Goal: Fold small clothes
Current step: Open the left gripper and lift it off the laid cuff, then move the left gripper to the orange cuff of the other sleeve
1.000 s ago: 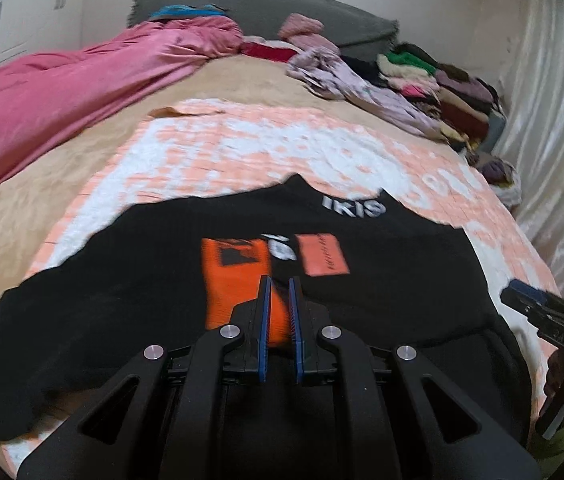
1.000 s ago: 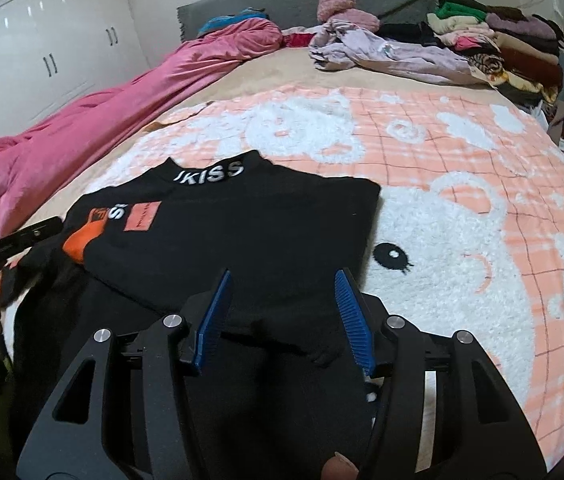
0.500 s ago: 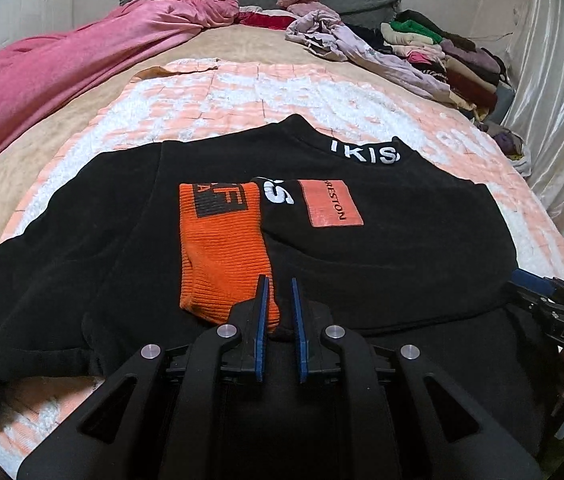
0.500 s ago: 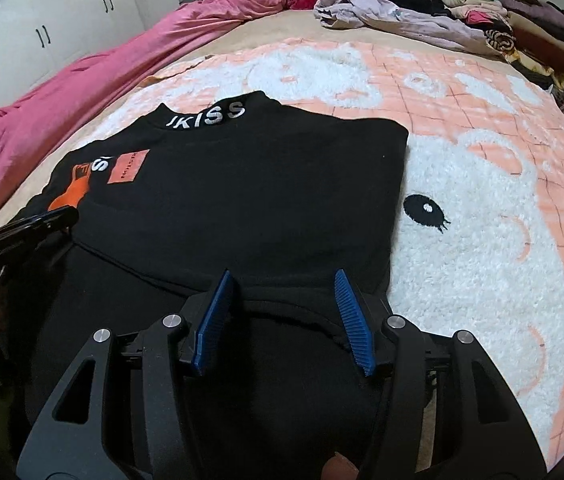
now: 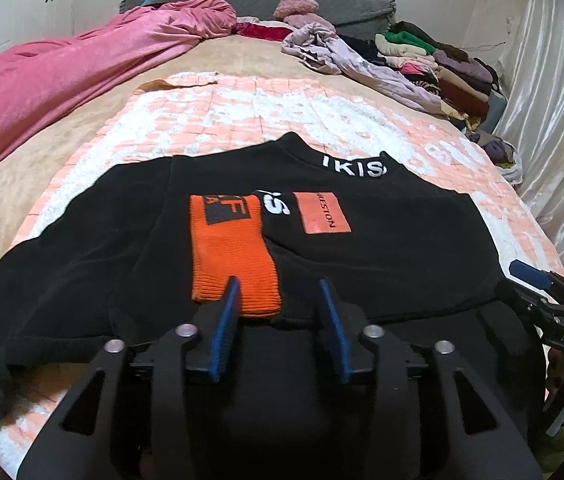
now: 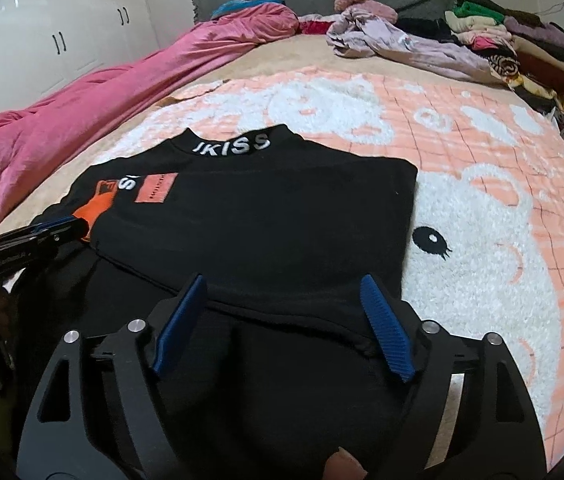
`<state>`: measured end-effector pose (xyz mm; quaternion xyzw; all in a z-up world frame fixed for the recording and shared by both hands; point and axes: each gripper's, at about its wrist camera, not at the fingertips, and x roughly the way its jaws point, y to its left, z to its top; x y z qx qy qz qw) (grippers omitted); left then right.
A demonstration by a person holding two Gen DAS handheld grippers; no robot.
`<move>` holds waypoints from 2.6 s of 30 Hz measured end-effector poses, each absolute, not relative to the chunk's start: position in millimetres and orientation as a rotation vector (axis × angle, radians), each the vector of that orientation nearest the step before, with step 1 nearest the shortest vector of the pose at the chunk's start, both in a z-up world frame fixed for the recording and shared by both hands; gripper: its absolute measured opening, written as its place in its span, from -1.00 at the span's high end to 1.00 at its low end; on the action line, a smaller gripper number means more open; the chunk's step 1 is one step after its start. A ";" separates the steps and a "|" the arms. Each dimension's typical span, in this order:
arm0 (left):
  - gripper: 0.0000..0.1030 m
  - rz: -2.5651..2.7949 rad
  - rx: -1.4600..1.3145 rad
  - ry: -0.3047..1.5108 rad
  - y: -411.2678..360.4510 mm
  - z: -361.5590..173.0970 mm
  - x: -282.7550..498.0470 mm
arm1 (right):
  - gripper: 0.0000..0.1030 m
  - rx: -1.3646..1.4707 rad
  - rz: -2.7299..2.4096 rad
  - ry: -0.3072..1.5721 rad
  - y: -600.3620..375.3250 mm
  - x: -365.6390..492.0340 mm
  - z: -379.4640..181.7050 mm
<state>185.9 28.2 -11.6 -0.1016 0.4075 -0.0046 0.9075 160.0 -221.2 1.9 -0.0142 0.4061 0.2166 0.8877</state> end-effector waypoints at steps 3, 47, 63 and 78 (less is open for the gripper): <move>0.02 -0.004 -0.210 0.828 31.3 -5.2 180.8 | -0.53 -0.025 0.450 0.828 -220.3 157.5 5.5; -0.80 0.162 -0.285 0.675 123.7 58.9 86.8 | -0.82 -0.076 0.568 0.705 -119.3 92.3 55.3; -0.80 0.387 -0.408 0.657 231.5 45.9 26.6 | -0.82 -0.169 0.691 0.730 -19.3 68.8 55.6; -0.80 0.562 -0.529 0.670 323.5 18.4 -29.6 | -0.82 -0.270 0.777 0.747 51.9 48.9 51.5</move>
